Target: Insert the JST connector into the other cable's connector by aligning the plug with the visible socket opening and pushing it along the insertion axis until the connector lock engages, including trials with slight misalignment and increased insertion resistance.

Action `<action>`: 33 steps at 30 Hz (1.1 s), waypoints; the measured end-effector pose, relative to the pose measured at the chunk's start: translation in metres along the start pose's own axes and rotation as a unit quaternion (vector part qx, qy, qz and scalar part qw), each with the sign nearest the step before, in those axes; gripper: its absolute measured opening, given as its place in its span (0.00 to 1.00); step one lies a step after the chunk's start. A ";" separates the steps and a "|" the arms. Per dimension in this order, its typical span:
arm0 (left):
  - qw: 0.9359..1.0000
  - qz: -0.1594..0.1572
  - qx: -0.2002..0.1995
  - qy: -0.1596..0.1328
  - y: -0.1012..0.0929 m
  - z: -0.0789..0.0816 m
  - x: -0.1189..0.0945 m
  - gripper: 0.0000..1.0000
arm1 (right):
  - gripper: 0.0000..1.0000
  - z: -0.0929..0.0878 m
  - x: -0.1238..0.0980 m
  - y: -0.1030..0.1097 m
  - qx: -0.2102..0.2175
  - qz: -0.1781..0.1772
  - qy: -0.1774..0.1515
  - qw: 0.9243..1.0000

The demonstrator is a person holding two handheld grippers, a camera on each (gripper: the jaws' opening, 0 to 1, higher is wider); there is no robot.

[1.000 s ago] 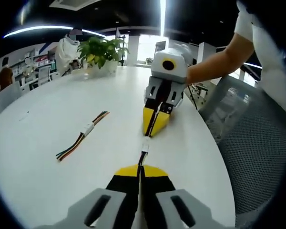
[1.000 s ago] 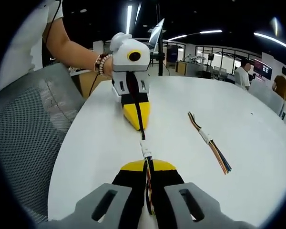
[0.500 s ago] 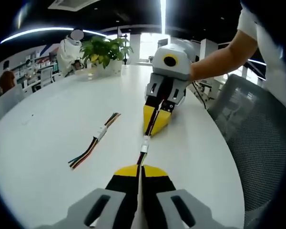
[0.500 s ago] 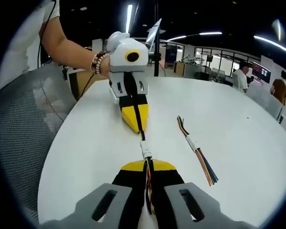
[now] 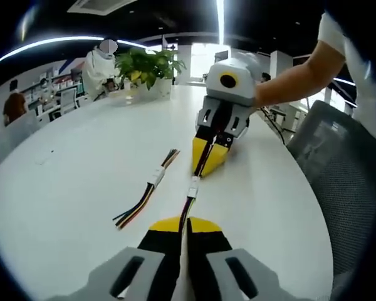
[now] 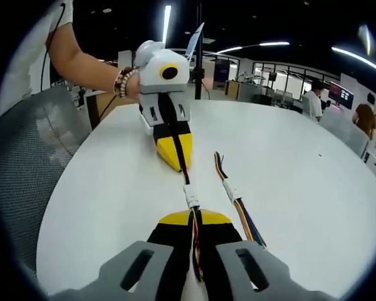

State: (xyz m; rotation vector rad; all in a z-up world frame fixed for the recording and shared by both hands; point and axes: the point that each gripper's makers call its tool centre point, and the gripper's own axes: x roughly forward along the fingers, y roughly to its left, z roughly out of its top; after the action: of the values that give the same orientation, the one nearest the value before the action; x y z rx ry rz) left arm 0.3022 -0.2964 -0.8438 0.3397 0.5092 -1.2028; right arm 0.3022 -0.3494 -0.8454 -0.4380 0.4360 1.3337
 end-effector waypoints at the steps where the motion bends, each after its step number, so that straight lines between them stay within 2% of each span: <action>1: 1.000 0.001 0.001 0.000 0.001 0.000 0.000 0.00 | 0.00 0.000 0.000 -0.002 0.001 0.000 0.000 1.000; 16: 1.000 0.008 0.008 0.001 0.018 0.003 0.004 0.00 | 0.00 -0.001 0.007 -0.015 -0.002 -0.007 0.006 1.000; 33: 1.000 0.010 0.017 0.007 0.021 0.004 0.004 0.00 | 0.03 0.000 0.007 -0.021 0.017 -0.024 0.005 1.000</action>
State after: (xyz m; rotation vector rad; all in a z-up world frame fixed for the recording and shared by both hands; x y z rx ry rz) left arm 0.3240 -0.2947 -0.8434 0.3806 0.4965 -1.1906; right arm 0.3239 -0.3475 -0.8483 -0.4246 0.4547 1.2769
